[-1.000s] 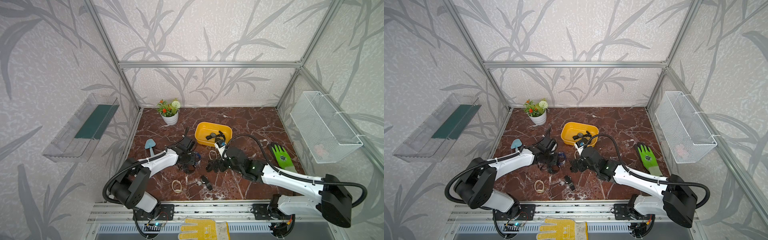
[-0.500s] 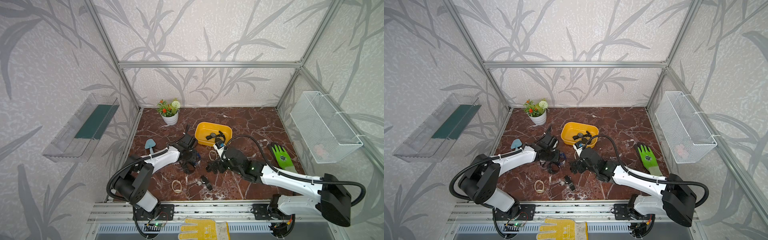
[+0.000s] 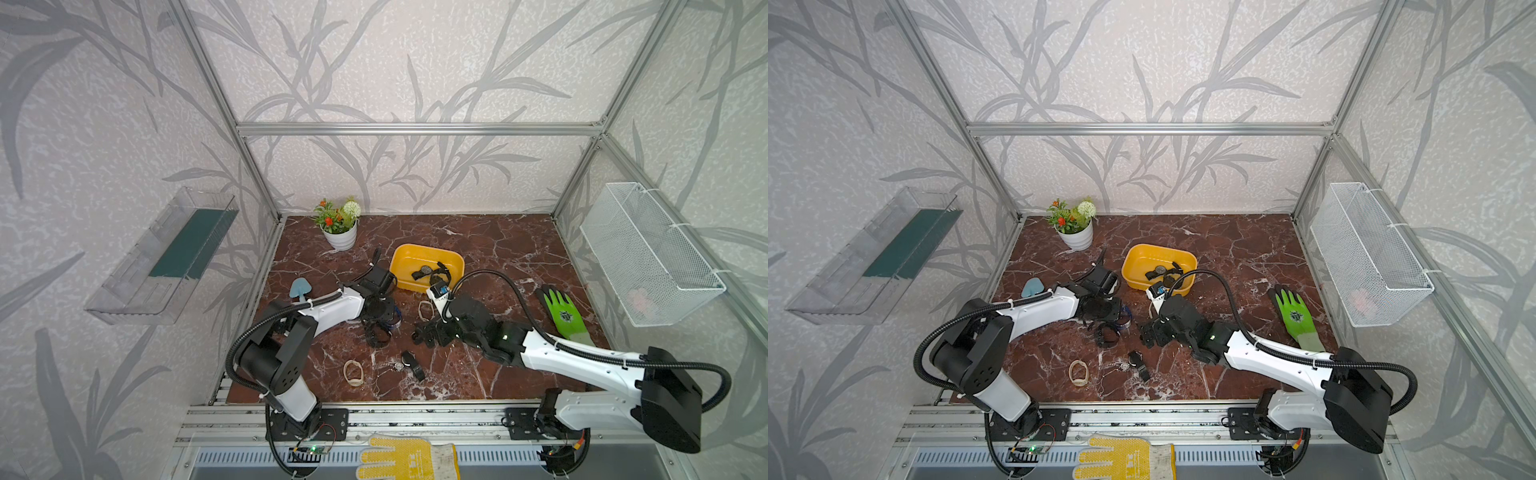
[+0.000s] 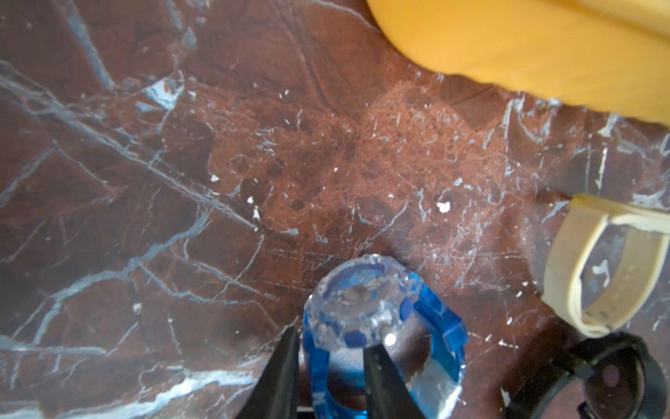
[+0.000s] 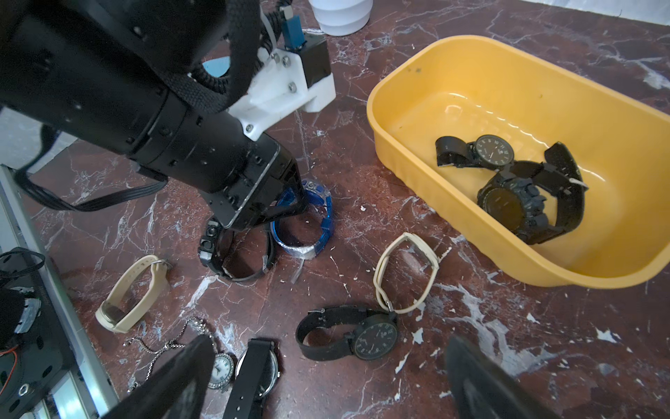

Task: Put the watch into the storage box
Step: Pick up the watch at the center of the board.

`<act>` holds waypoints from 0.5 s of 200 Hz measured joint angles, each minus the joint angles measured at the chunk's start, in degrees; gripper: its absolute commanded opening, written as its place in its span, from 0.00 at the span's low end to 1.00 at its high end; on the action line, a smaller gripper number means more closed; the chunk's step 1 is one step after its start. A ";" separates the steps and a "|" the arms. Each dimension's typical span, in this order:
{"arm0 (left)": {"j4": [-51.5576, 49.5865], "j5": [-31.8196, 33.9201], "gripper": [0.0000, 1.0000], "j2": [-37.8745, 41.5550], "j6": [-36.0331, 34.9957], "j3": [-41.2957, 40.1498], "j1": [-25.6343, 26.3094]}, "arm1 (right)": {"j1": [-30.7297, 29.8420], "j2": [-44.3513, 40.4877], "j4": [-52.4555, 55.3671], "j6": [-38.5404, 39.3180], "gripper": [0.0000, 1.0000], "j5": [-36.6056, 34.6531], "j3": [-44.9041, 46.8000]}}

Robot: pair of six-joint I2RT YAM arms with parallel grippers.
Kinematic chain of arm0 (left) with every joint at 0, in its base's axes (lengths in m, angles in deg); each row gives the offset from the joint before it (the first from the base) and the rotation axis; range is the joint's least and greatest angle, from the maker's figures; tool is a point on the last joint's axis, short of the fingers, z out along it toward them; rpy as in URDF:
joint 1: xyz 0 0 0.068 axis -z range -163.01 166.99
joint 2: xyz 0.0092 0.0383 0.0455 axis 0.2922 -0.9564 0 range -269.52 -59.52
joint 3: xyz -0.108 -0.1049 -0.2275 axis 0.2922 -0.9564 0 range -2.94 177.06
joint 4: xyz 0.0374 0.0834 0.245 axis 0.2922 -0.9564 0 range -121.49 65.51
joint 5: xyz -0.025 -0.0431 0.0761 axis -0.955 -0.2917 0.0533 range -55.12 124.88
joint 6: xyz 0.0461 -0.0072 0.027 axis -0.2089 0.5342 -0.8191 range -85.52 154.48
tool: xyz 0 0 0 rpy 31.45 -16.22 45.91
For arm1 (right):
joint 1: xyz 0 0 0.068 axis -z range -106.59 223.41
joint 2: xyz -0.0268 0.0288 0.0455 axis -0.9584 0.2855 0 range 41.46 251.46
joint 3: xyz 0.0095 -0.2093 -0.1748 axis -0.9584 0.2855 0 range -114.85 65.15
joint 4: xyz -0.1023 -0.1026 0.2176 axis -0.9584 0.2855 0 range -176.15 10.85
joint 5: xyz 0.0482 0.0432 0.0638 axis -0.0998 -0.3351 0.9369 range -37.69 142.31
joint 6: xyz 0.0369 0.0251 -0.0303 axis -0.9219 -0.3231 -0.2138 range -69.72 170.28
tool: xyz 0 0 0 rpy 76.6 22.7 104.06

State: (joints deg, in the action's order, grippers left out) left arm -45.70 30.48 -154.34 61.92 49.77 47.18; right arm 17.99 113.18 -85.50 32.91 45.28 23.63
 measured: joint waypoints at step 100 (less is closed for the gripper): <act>-0.04 0.48 0.00 -1.68 1.11 1.70 0.00 | -0.04 0.37 -0.44 -0.63 0.99 -0.04 0.00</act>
State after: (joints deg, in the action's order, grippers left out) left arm -45.74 30.96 -156.03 63.04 51.48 47.18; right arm 17.95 113.56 -85.94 32.28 45.24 23.63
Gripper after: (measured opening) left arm 0.048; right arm 0.991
